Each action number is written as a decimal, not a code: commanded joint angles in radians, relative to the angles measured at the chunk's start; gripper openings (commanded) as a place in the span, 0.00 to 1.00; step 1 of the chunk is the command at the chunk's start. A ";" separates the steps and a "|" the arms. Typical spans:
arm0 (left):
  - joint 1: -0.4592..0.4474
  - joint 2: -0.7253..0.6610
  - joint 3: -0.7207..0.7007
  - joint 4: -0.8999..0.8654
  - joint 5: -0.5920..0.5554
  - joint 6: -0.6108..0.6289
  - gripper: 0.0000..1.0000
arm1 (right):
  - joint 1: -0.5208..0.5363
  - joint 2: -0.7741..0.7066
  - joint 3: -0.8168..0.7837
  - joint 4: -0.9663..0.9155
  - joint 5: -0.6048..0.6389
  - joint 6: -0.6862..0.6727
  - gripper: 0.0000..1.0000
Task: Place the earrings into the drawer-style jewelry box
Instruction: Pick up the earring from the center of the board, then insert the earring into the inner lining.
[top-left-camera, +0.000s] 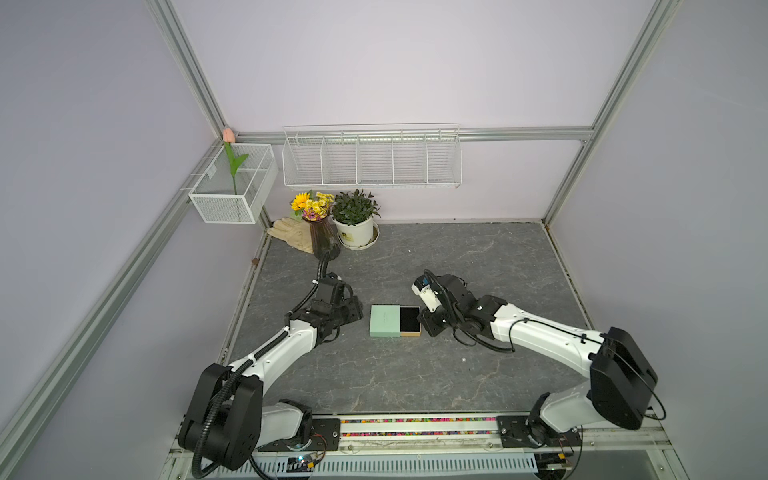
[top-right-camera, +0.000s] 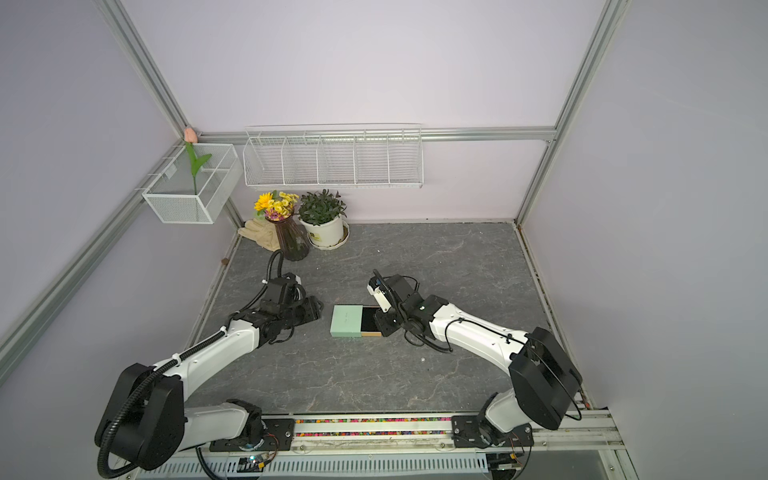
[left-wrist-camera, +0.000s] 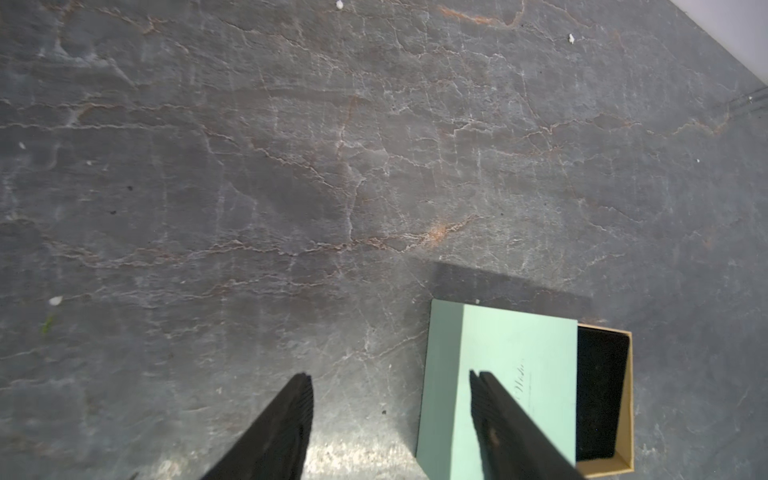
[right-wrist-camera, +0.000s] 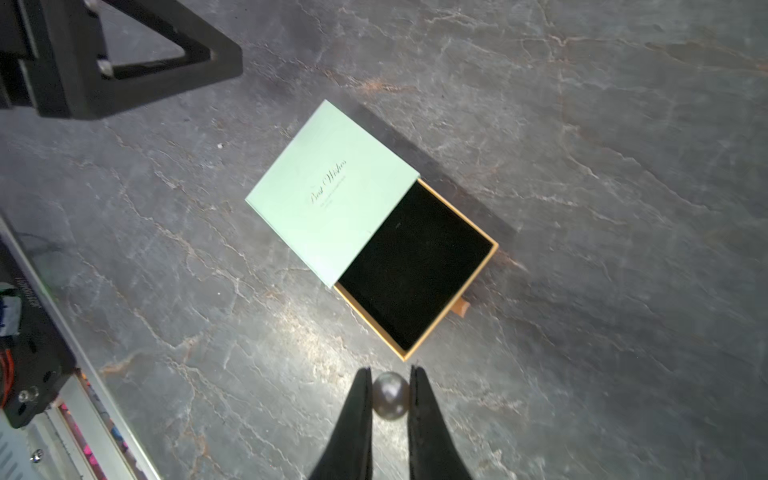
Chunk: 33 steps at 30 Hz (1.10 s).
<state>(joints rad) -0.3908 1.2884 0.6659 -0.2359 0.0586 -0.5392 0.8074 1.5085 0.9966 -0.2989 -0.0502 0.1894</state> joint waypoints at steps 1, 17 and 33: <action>0.006 0.014 0.027 0.006 0.036 0.021 0.64 | -0.034 0.040 0.004 0.108 -0.099 -0.027 0.07; 0.006 0.026 -0.020 0.065 0.125 0.037 0.64 | -0.070 0.091 -0.161 0.488 -0.109 -0.046 0.07; 0.005 0.082 -0.025 0.072 0.145 0.051 0.64 | -0.075 0.190 -0.140 0.534 -0.125 -0.113 0.07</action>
<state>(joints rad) -0.3908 1.3571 0.6510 -0.1772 0.1925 -0.5098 0.7280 1.6821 0.8490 0.2119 -0.1593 0.1249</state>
